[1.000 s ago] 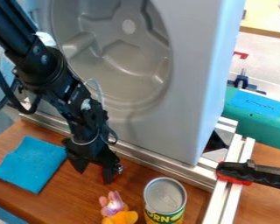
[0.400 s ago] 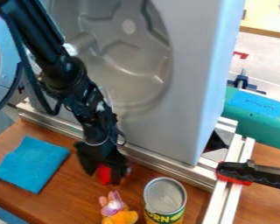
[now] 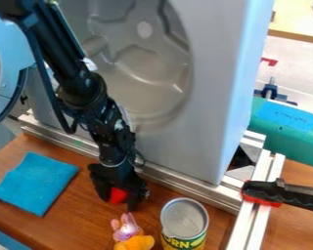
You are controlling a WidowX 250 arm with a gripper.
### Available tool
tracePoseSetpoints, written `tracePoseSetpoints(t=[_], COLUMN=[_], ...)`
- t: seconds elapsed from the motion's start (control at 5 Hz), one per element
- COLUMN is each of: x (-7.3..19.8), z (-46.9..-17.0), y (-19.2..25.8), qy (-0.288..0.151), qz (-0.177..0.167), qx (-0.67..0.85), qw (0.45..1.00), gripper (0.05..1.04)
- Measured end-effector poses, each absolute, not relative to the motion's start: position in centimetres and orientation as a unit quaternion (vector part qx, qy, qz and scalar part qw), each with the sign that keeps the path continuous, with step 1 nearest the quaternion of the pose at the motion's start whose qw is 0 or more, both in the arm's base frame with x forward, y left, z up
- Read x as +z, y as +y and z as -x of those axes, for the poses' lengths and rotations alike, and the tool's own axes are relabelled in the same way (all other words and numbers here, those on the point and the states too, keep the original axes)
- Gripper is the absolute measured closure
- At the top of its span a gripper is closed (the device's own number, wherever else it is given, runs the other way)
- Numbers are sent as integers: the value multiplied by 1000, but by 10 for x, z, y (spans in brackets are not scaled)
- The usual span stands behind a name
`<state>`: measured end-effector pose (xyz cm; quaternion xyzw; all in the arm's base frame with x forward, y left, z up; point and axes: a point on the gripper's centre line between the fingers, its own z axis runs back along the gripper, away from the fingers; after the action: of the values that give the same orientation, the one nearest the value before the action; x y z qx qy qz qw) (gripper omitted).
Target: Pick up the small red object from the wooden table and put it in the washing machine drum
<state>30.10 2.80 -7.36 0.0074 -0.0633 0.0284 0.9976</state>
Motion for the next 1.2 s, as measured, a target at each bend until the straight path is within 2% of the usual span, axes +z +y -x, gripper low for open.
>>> tracePoseSetpoints(t=[0.2, 0.4, 0.8, 1.0, 1.2], x=[-73, -58, -6, 24, 52], z=[-290, -285, -277, -293, -323], y=[31, 32, 46, 45, 55], qy=[-45, -59, -141, -200, -245], qz=[-19, -22, -39, -19, 1], qx=[25, 19, 89, 89, 116], qw=[998, 998, 985, 976, 963], gripper=[281, 282, 282, 282, 282])
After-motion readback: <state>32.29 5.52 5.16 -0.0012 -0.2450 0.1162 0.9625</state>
